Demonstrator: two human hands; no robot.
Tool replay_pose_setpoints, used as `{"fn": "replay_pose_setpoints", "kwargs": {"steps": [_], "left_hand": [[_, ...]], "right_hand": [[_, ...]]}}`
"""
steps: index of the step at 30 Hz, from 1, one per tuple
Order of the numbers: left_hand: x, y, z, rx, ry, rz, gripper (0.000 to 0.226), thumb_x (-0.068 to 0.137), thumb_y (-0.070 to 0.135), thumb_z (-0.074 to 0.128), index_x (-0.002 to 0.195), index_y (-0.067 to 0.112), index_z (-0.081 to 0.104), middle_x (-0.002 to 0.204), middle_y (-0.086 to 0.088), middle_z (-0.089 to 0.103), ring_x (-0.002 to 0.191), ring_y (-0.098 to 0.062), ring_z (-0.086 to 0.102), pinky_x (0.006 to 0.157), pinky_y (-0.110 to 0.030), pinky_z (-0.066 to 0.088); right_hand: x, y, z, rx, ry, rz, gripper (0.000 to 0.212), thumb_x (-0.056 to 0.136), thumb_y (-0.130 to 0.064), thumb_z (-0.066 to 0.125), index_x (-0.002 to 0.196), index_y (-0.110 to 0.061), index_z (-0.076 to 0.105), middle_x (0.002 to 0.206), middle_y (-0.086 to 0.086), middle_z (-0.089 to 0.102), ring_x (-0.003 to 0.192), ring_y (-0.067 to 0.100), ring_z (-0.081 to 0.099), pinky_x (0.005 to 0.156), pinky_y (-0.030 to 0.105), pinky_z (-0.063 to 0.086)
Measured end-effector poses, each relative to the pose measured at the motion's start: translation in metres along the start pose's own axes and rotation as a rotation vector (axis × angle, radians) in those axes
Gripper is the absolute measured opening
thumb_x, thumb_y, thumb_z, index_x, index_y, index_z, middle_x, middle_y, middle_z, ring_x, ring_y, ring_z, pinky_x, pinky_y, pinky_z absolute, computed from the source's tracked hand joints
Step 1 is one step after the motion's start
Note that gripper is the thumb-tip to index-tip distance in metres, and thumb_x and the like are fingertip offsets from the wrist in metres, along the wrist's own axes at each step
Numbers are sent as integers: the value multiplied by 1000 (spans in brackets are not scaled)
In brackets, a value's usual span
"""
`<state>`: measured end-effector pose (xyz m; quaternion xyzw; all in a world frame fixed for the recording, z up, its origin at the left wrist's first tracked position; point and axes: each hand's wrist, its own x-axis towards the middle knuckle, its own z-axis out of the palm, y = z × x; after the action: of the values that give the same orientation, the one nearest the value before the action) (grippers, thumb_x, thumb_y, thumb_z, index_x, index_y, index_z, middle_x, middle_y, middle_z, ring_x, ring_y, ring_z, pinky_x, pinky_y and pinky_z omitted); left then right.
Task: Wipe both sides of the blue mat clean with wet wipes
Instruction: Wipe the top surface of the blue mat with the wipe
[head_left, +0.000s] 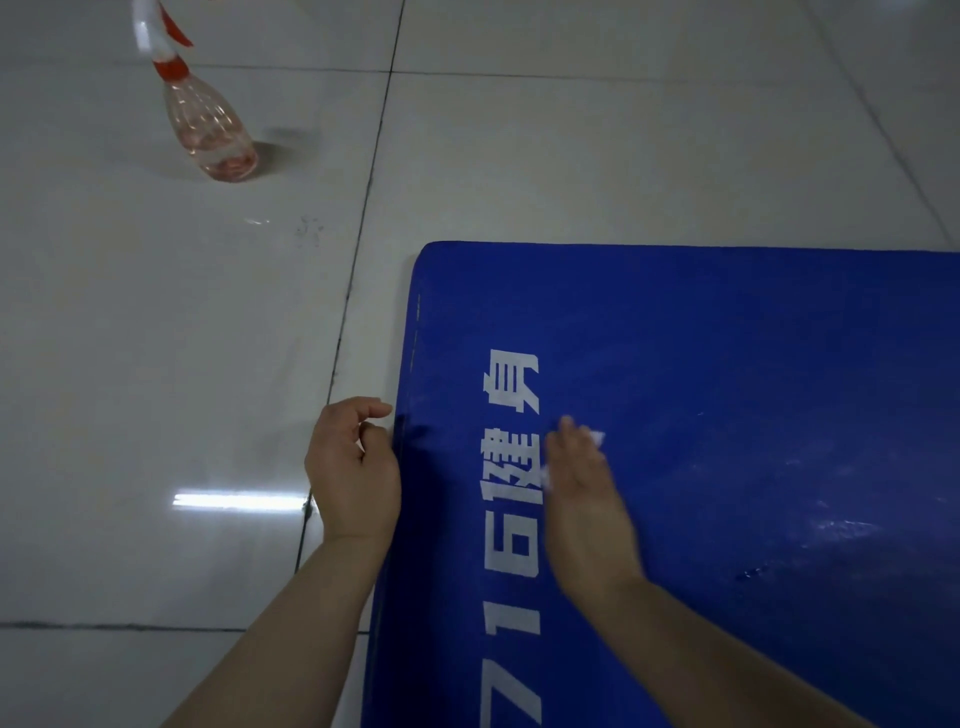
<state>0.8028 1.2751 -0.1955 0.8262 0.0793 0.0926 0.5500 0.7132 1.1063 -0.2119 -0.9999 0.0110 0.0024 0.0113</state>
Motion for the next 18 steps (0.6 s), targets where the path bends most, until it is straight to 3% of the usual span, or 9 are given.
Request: {"fn": "replay_pose_setpoints", "kwargs": {"steps": [3, 6, 7, 10, 11, 13, 14, 16, 18], "left_hand": [[-4, 7, 4, 7, -35, 36, 36, 83, 7, 39, 85, 39, 56, 92, 13, 59, 74, -17, 54, 72, -30, 46], [-5, 11, 5, 5, -53, 43, 31, 81, 13, 38, 85, 38, 56, 91, 10, 61, 74, -18, 56, 73, -30, 48], [-5, 10, 4, 10, -62, 39, 31, 80, 14, 38, 86, 37, 56, 91, 8, 62, 74, -19, 57, 73, -31, 49], [-10, 1, 3, 11, -118, 41, 31, 83, 10, 39, 88, 33, 59, 94, 11, 62, 82, -7, 58, 80, -20, 47], [-12, -1, 3, 21, -145, 52, 31, 86, 5, 42, 90, 29, 61, 96, 13, 62, 87, 0, 58, 83, -13, 44], [-15, -6, 3, 49, -201, 61, 34, 90, -7, 44, 94, 19, 64, 100, 12, 62, 95, 10, 55, 85, -5, 40], [-16, -8, 3, 55, -220, 60, 34, 90, -10, 44, 96, 17, 65, 102, 9, 62, 96, 12, 54, 86, -4, 39], [-16, -9, 1, 48, -233, 37, 35, 90, -10, 44, 97, 17, 64, 103, 7, 63, 96, 13, 54, 86, -3, 39], [-15, -8, -1, 30, -230, 9, 37, 89, -10, 44, 96, 20, 63, 104, 8, 63, 96, 12, 55, 86, -3, 39]], "right_hand": [[18, -73, 6, 269, 24, -101, 62, 88, -25, 57, 143, -7, 37, 146, 12, 41, 135, 27, 40, 116, 36, 25], [28, -100, 7, 224, -74, -325, 66, 96, -30, 49, 150, -12, 16, 157, 11, 16, 147, 26, 7, 117, 35, 1], [30, -97, 2, 225, -85, -350, 66, 92, -24, 56, 148, -10, 25, 156, 14, 22, 146, 28, 10, 116, 37, 5], [15, -61, -4, 281, -74, -212, 76, 57, -6, 81, 129, -3, 57, 137, 14, 52, 129, 28, 48, 106, 37, 33], [7, -42, -6, 189, -87, -202, 82, 57, -4, 79, 133, 1, 50, 142, 18, 46, 130, 29, 46, 107, 37, 33], [-9, -3, -6, 3, -98, -159, 94, 73, -3, 67, 145, 9, 8, 154, 26, 9, 142, 36, 22, 116, 41, 18], [-17, 12, -7, -3, -106, -83, 97, 73, 0, 68, 145, 8, 3, 153, 27, 5, 142, 39, 20, 115, 43, 20], [-32, 30, -3, 44, -53, 147, 97, 51, 13, 79, 139, 7, 36, 146, 24, 35, 131, 39, 41, 105, 47, 36], [-42, 21, 4, 114, -23, 214, 95, 45, 17, 79, 133, 6, 45, 142, 22, 44, 130, 37, 43, 109, 44, 35]]}}
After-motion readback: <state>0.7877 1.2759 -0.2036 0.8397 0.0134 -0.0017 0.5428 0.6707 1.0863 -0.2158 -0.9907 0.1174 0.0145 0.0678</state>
